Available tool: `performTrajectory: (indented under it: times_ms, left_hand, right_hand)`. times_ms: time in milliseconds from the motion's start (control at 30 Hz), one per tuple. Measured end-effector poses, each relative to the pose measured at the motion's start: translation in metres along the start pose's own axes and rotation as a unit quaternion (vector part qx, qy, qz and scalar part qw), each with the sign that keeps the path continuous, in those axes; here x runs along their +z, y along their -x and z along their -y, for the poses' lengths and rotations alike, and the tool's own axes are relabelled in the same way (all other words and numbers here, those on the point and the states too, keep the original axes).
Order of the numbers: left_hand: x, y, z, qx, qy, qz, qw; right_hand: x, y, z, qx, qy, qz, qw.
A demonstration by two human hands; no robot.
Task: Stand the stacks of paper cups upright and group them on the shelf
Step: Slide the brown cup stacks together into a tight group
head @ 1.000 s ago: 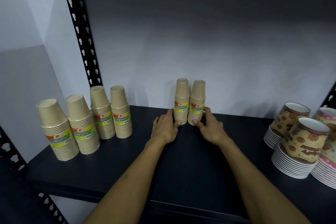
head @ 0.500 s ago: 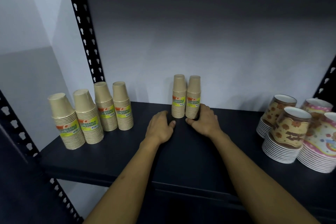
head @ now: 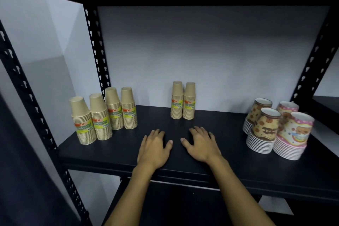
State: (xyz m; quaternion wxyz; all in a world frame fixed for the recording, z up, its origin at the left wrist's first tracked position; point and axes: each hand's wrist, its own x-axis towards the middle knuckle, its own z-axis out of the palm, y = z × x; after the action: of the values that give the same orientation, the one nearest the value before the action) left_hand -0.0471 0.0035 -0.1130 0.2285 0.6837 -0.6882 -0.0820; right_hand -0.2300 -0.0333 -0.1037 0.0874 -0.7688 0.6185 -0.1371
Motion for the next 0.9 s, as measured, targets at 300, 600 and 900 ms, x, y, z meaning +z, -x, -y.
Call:
performTrajectory:
  times_ms: [300,600,900]
  left_hand:
    - [-0.001,0.002,-0.003,-0.011,-0.013,0.004,1.0]
    - [-0.001,0.007,-0.011,-0.036,-0.037,0.007,0.999]
    - [0.005,0.026,-0.017,-0.071,-0.057,-0.034,0.995]
  right_hand:
    - [-0.005,0.009,0.003,-0.019,0.018,0.006,1.0]
    - [-0.003,0.007,-0.003,-0.05,0.023,0.027,0.998]
    - [-0.001,0.005,-0.001,-0.085,0.021,0.032,0.996]
